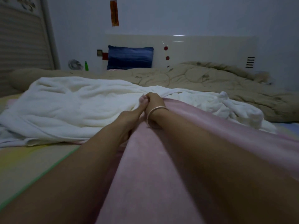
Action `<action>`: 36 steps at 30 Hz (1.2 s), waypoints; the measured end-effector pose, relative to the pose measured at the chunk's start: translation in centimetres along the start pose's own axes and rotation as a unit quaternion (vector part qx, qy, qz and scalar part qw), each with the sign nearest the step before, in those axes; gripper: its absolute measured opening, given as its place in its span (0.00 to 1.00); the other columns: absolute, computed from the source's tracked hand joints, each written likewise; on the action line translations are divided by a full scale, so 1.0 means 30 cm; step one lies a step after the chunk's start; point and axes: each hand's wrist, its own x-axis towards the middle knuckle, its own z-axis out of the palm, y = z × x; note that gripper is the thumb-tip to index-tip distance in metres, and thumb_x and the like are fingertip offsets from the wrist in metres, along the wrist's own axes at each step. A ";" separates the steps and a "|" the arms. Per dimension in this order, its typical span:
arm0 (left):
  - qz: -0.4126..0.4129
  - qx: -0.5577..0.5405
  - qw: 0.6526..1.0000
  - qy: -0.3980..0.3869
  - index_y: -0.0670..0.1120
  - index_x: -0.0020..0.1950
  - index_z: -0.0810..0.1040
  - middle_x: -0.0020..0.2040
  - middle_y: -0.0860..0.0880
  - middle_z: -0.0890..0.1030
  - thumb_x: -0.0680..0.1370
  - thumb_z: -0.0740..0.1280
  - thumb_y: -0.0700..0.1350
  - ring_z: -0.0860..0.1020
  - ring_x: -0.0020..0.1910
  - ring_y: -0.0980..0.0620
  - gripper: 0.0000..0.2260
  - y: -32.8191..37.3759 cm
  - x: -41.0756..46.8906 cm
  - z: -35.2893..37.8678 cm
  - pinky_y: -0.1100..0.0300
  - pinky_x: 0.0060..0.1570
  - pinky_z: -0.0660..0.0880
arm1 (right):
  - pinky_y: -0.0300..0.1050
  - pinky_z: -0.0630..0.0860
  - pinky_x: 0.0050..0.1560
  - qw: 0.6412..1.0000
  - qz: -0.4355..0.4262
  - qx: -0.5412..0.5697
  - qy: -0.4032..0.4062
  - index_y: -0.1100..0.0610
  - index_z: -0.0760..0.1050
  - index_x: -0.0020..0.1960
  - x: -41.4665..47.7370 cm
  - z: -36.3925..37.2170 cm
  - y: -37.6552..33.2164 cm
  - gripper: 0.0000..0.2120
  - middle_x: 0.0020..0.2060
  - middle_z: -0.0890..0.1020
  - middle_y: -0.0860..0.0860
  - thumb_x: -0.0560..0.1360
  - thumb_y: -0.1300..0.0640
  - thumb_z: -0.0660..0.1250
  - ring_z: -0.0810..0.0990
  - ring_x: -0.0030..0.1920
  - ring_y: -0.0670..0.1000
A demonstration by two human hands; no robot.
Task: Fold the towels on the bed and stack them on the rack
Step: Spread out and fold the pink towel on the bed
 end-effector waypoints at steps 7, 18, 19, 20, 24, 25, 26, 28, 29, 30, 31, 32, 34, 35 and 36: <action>0.085 0.037 0.994 -0.050 0.48 0.59 0.78 0.49 0.45 0.84 0.71 0.74 0.40 0.83 0.46 0.49 0.18 -0.100 0.017 -0.013 0.56 0.47 0.81 | 0.45 0.74 0.53 0.998 -0.042 0.036 -0.033 0.59 0.77 0.55 -0.020 -0.041 0.045 0.20 0.35 0.77 0.49 0.70 0.76 0.57 0.76 0.46 0.53; 0.379 0.362 0.841 0.139 0.49 0.59 0.79 0.55 0.47 0.80 0.69 0.70 0.42 0.78 0.54 0.47 0.18 0.006 -0.003 0.059 0.53 0.53 0.74 | 0.40 0.68 0.58 0.979 -0.147 -0.139 -0.023 0.51 0.75 0.64 -0.260 -0.122 0.106 0.24 0.58 0.75 0.56 0.72 0.67 0.61 0.75 0.60 0.55; 0.396 0.381 0.827 0.117 0.49 0.56 0.80 0.52 0.47 0.82 0.69 0.70 0.41 0.78 0.52 0.46 0.15 -0.010 -0.010 0.075 0.53 0.51 0.74 | 0.38 0.67 0.54 0.977 -0.146 -0.154 -0.012 0.53 0.77 0.61 -0.268 -0.138 0.112 0.21 0.57 0.76 0.57 0.71 0.66 0.61 0.75 0.58 0.56; 0.408 0.397 0.816 0.104 0.49 0.54 0.80 0.50 0.47 0.82 0.69 0.69 0.40 0.79 0.50 0.45 0.14 -0.041 -0.017 0.093 0.52 0.49 0.74 | 0.38 0.67 0.53 0.976 -0.144 -0.165 0.004 0.54 0.78 0.58 -0.282 -0.158 0.121 0.18 0.56 0.76 0.56 0.71 0.66 0.62 0.76 0.57 0.56; 0.434 0.500 0.724 0.195 0.43 0.48 0.78 0.45 0.42 0.78 0.71 0.66 0.35 0.78 0.41 0.39 0.08 -0.188 -0.026 0.140 0.51 0.32 0.72 | 0.48 0.73 0.49 0.944 -0.142 -0.285 0.088 0.51 0.71 0.56 -0.341 -0.275 0.221 0.13 0.55 0.71 0.53 0.73 0.62 0.64 0.78 0.49 0.57; 0.427 0.524 0.705 0.214 0.42 0.46 0.78 0.44 0.41 0.77 0.70 0.67 0.34 0.77 0.37 0.39 0.08 -0.200 -0.030 0.144 0.54 0.27 0.68 | 0.49 0.72 0.46 0.921 -0.128 -0.354 0.102 0.50 0.69 0.57 -0.344 -0.320 0.258 0.13 0.56 0.70 0.53 0.75 0.60 0.64 0.78 0.49 0.59; 0.425 0.539 0.691 0.225 0.42 0.45 0.77 0.43 0.41 0.76 0.69 0.69 0.32 0.77 0.35 0.39 0.08 -0.206 -0.036 0.150 0.56 0.25 0.64 | 0.50 0.72 0.45 0.899 -0.101 -0.411 0.112 0.51 0.67 0.59 -0.351 -0.371 0.301 0.13 0.57 0.69 0.54 0.76 0.59 0.62 0.79 0.49 0.60; 0.430 0.544 0.678 0.242 0.42 0.44 0.77 0.42 0.41 0.75 0.68 0.70 0.31 0.76 0.35 0.39 0.09 -0.210 -0.050 0.149 0.57 0.25 0.62 | 0.52 0.73 0.48 0.867 -0.019 -0.482 0.122 0.53 0.66 0.63 -0.348 -0.464 0.391 0.14 0.60 0.69 0.56 0.78 0.58 0.59 0.78 0.53 0.61; 0.433 0.545 0.674 0.248 0.41 0.45 0.77 0.42 0.40 0.75 0.67 0.70 0.31 0.76 0.37 0.39 0.10 -0.212 -0.057 0.147 0.56 0.25 0.62 | 0.52 0.73 0.51 0.859 0.028 -0.496 0.119 0.53 0.65 0.65 -0.351 -0.504 0.429 0.15 0.61 0.70 0.56 0.78 0.57 0.59 0.77 0.56 0.61; 0.435 0.546 0.670 0.251 0.41 0.45 0.76 0.42 0.40 0.75 0.67 0.70 0.31 0.76 0.38 0.39 0.10 -0.214 -0.061 0.145 0.56 0.25 0.63 | 0.52 0.72 0.54 0.859 0.069 -0.494 0.116 0.52 0.66 0.65 -0.352 -0.530 0.463 0.16 0.62 0.70 0.55 0.78 0.56 0.59 0.76 0.59 0.60; 0.438 0.550 0.665 0.253 0.41 0.44 0.76 0.42 0.40 0.75 0.67 0.69 0.31 0.76 0.39 0.39 0.10 -0.218 -0.063 0.143 0.55 0.26 0.64 | 0.52 0.72 0.57 0.864 0.098 -0.482 0.110 0.50 0.67 0.65 -0.351 -0.543 0.494 0.16 0.63 0.71 0.54 0.78 0.55 0.59 0.75 0.61 0.59; 0.442 0.554 0.659 0.252 0.41 0.44 0.75 0.41 0.40 0.75 0.66 0.69 0.31 0.75 0.39 0.39 0.10 -0.221 -0.065 0.142 0.54 0.26 0.64 | 0.51 0.71 0.58 0.869 0.110 -0.471 0.102 0.49 0.68 0.64 -0.347 -0.546 0.517 0.15 0.64 0.71 0.53 0.78 0.55 0.59 0.74 0.62 0.58; 0.457 0.556 0.648 0.252 0.41 0.43 0.74 0.40 0.40 0.74 0.67 0.66 0.30 0.75 0.39 0.39 0.09 -0.226 -0.066 0.146 0.52 0.28 0.67 | 0.50 0.71 0.57 0.867 0.109 -0.473 0.112 0.49 0.71 0.62 -0.345 -0.536 0.541 0.13 0.62 0.72 0.52 0.79 0.54 0.57 0.74 0.62 0.58; 0.467 0.554 0.640 0.255 0.41 0.43 0.73 0.39 0.40 0.74 0.67 0.63 0.30 0.75 0.39 0.39 0.09 -0.228 -0.067 0.147 0.51 0.29 0.68 | 0.50 0.71 0.55 0.864 0.104 -0.475 0.132 0.50 0.71 0.61 -0.348 -0.527 0.546 0.12 0.61 0.72 0.53 0.80 0.55 0.56 0.74 0.60 0.59; 0.475 0.555 0.633 0.256 0.41 0.42 0.72 0.38 0.40 0.74 0.67 0.60 0.31 0.75 0.38 0.39 0.08 -0.231 -0.068 0.147 0.50 0.29 0.69 | 0.50 0.72 0.53 0.862 0.104 -0.471 0.154 0.52 0.71 0.61 -0.355 -0.521 0.548 0.12 0.61 0.71 0.55 0.80 0.57 0.55 0.75 0.58 0.60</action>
